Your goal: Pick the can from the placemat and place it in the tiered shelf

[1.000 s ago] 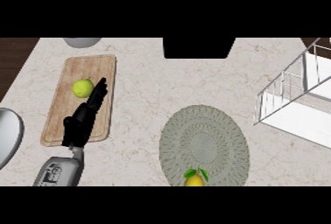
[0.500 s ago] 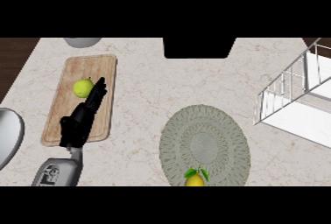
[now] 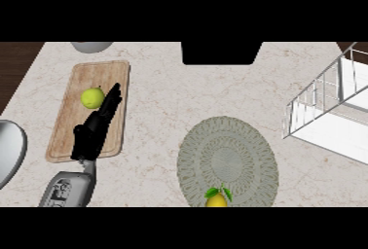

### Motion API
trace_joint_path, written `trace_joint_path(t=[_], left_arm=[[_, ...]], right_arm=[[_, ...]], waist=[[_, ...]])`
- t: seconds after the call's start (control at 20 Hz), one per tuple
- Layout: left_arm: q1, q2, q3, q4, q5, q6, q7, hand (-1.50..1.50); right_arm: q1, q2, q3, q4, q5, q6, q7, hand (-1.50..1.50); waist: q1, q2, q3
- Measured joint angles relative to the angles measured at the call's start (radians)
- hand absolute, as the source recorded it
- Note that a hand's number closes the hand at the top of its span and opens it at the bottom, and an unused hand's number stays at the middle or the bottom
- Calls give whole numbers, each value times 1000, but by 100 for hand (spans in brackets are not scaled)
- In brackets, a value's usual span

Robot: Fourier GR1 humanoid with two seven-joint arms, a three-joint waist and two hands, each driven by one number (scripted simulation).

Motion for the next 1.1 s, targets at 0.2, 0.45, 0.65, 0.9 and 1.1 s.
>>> trace_joint_path(t=[0.2, 0.45, 0.65, 0.9, 1.1], left_arm=[[11, -6, -4, 1, -3, -1, -7, 0], [26, -9, -6, -14, -8, 3, -3, 0], [47, 10, 15, -30, 7, -10, -5, 0], [76, 16, 30, -27, 5, -2, -26, 0], [83, 15, 35, -37, 6, 4, -12, 0]], right_arm=[[-46, -22, -60, -62, -52, -26, 49, -150], [-90, -122, -177, -131, -104, 20, 159, -150], [-62, -193, -316, -210, -190, 130, 257, -150], [48, -225, -520, -261, -360, 291, 287, -150], [153, -244, -698, -277, -516, 414, 262, -150]], waist=[[-2, -1, 0], [-9, -3, 0], [-22, -8, -1], [-50, -14, 0], [-67, -18, 1]])
